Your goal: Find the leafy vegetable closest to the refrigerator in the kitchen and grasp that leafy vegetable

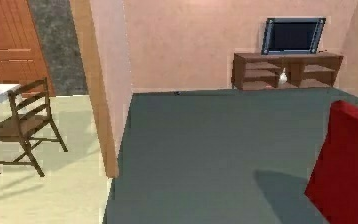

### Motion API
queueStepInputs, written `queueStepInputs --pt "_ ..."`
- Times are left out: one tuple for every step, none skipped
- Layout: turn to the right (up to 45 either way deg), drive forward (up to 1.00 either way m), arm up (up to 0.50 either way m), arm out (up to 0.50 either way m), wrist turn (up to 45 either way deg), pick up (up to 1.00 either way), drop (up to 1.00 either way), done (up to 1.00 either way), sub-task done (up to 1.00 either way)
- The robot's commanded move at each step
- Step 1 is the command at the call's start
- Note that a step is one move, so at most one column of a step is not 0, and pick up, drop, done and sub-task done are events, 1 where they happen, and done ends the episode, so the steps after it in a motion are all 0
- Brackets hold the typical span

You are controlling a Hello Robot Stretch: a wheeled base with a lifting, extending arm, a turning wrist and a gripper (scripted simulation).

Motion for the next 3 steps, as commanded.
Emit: queueStepInputs --pt "36.0 0.0 0.0 0.0 0.0 0.0 0.0 0.0 0.0" --pt "0.0 0.15 0.0 0.0 0.0 0.0 0.0 0.0 0.0" --pt "-45.0 0.0 0.0 0.0 0.0 0.0 0.0 0.0 0.0"
